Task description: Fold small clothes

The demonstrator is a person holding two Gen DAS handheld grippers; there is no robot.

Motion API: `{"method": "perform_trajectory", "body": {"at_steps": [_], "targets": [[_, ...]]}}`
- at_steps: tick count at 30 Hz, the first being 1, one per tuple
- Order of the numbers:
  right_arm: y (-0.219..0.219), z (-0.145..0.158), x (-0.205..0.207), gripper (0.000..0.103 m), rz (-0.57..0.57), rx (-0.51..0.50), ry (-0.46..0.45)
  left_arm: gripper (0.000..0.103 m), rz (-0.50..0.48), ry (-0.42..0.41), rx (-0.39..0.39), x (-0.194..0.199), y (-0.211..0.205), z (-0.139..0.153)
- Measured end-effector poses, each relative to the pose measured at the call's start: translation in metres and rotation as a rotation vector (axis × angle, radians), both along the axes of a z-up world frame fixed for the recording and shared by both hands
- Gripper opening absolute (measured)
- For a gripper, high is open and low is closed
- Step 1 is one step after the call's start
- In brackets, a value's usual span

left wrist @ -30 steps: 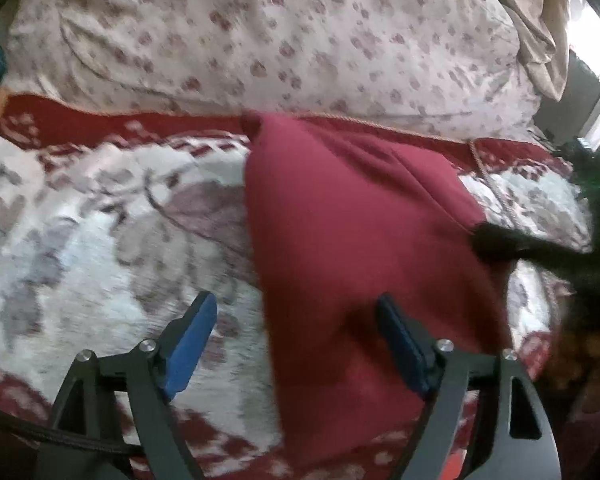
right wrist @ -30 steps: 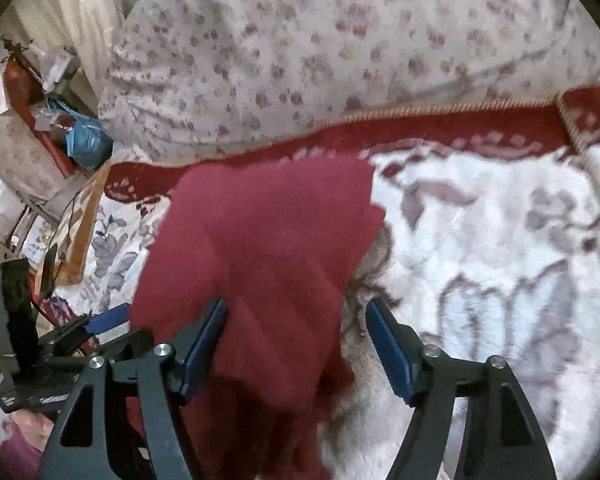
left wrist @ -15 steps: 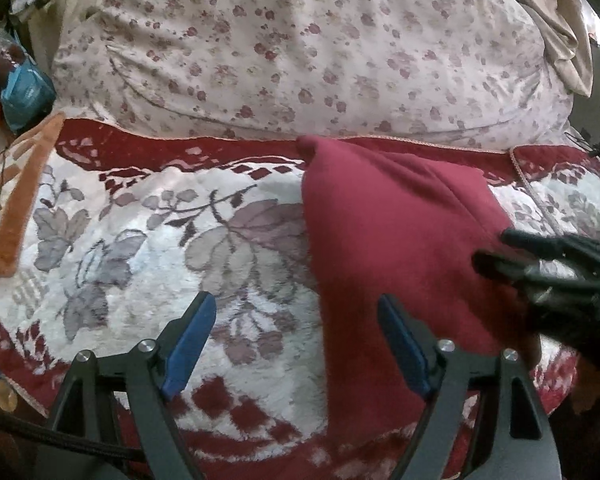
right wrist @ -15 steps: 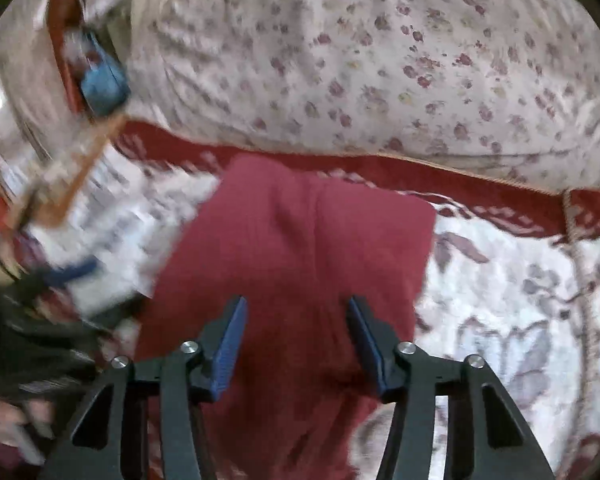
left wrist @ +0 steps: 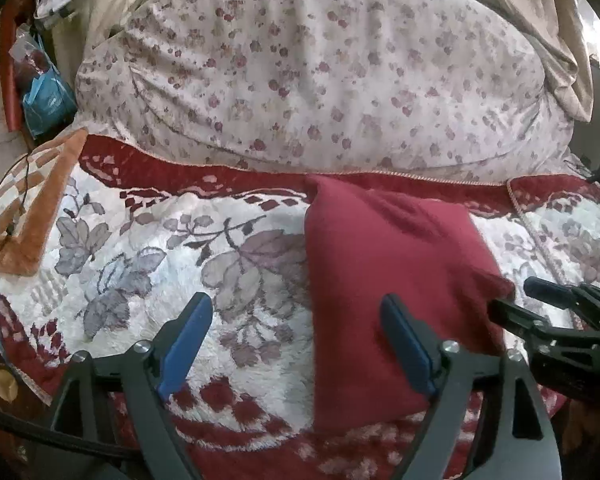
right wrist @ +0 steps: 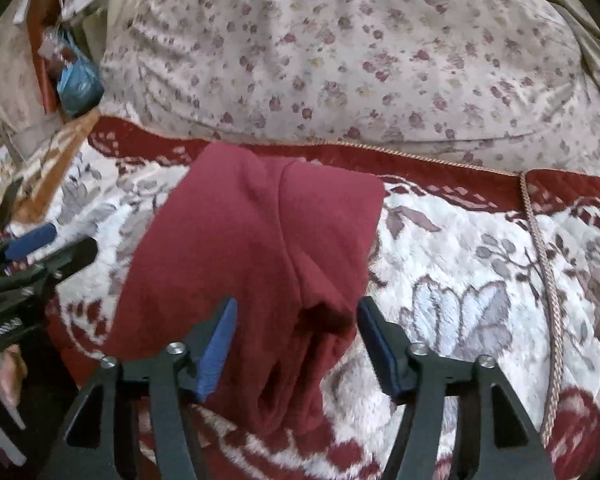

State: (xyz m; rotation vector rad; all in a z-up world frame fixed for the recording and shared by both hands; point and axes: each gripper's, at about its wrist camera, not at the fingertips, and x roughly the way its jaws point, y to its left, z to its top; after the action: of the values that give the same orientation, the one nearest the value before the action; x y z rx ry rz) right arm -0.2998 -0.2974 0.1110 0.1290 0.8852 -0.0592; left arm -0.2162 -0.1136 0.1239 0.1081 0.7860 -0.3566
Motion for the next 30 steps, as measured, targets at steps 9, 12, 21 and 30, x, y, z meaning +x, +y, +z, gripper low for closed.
{"method": "perform_trajectory", "body": {"at_steps": [9, 12, 21, 30], "targets": [[0.003, 0.035, -0.02, 0.089, -0.082, -0.004, -0.065, 0.095, 0.006, -0.081, -0.037, -0.023, 0.007, 0.032], [0.008, 0.037, -0.023, 0.089, -0.091, -0.014, -0.064, 0.097, 0.009, -0.103, -0.05, -0.031, 0.009, 0.039], [0.019, 0.043, -0.03, 0.093, -0.125, -0.026, -0.086, 0.097, 0.039, -0.141, -0.045, -0.045, 0.022, 0.047], [0.021, 0.039, -0.024, 0.093, -0.121, -0.027, -0.081, 0.097, 0.072, -0.132, -0.067, -0.042, 0.028, 0.045]]}}
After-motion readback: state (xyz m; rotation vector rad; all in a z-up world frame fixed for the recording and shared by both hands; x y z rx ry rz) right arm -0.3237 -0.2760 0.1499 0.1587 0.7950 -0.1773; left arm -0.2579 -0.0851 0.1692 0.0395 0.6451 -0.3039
